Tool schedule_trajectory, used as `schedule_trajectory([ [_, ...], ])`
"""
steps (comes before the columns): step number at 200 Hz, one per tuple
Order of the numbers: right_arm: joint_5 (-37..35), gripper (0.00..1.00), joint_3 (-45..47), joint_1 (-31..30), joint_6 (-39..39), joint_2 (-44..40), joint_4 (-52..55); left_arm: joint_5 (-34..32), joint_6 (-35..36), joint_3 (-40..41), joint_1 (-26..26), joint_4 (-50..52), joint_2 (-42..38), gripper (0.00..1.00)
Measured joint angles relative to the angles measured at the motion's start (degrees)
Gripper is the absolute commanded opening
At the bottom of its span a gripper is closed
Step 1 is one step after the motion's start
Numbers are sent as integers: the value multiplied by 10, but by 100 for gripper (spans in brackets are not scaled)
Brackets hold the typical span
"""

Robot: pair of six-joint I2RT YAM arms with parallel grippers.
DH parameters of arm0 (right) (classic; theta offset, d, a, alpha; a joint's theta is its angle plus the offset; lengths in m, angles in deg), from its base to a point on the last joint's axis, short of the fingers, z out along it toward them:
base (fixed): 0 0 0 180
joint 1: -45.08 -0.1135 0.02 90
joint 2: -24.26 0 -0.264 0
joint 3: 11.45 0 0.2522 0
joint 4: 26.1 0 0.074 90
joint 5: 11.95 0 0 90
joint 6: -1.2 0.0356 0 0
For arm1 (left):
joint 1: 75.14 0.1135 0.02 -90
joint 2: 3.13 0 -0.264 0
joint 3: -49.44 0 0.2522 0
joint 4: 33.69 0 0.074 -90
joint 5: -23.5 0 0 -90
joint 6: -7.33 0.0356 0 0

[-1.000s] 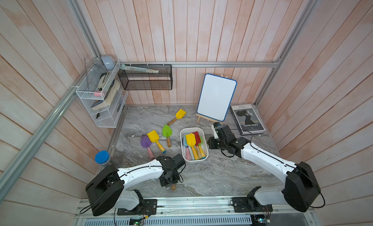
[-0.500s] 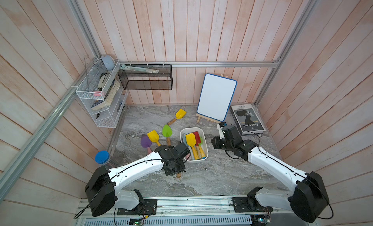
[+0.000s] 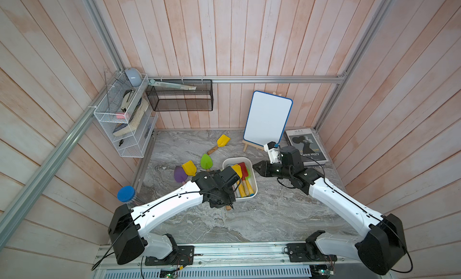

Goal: Put the shovel into the storage box
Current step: Pick up the shovel from the center of the board, then place the shovel in the storage box.

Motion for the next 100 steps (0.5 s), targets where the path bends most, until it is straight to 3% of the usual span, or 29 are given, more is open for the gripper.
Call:
schedule_trajectory([
  [42, 48, 28, -6, 0, 0, 12, -12, 26, 48, -47, -1, -24, 43, 11],
  [100, 62, 29, -6, 0, 0, 30, -14, 27, 77, -99, -1, -49, 98, 11],
])
